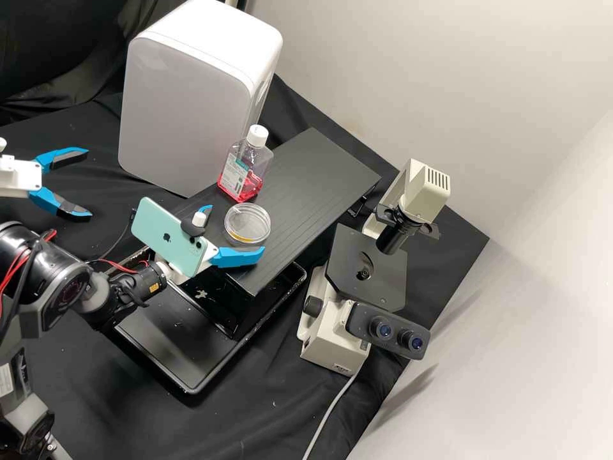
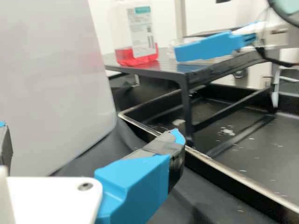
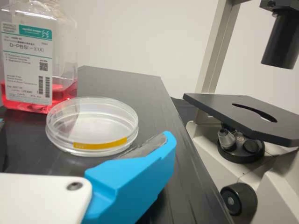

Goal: Place the lid on the petri dish

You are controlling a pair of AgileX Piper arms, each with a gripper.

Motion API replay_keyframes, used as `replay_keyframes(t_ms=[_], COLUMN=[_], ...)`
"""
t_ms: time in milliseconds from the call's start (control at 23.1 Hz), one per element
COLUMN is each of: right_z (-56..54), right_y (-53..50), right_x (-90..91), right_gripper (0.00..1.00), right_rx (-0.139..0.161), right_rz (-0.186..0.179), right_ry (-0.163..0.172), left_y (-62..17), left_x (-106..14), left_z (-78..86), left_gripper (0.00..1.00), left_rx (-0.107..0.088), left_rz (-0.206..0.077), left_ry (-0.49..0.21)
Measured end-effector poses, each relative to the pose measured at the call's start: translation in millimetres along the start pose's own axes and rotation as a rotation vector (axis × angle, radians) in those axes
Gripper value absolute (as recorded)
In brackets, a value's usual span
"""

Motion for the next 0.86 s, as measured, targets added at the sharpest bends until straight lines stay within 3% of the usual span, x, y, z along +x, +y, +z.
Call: replay_keyframes(t_ms=[86, 216, 302, 562, 864], right_z=[1.8, 0.6, -1.9, 1.0, 6.9], right_y=[0.7, 0.8, 1.2, 1.6, 3.2], right_x=[-5.8, -20.2, -31.1, -49.3, -53.5], right_gripper=[1.00, 1.00, 1.00, 1.00, 1.00], right_rx=[0.000, 0.007, 0.008, 0.005, 0.064], right_rz=[-0.001, 0.009, 0.005, -0.016, -0.012], right_ry=[-0.011, -0.044, -0.038, -0.033, -0.049], left_y=[6.1, 16.9, 22.0, 23.5, 23.5], left_x=[-2.7, -10.1, -13.3, -15.5, -15.5], left_z=[-0.6, -2.3, -3.6, -3.9, -3.9], left_gripper=[1.00, 1.00, 1.00, 1.00, 1.00], left_rx=[0.022, 0.021, 0.011, 0.009, 0.009], left_rz=[0.029, 0.086, 0.114, 0.123, 0.123], left_ry=[0.009, 0.033, 0.049, 0.051, 0.051])
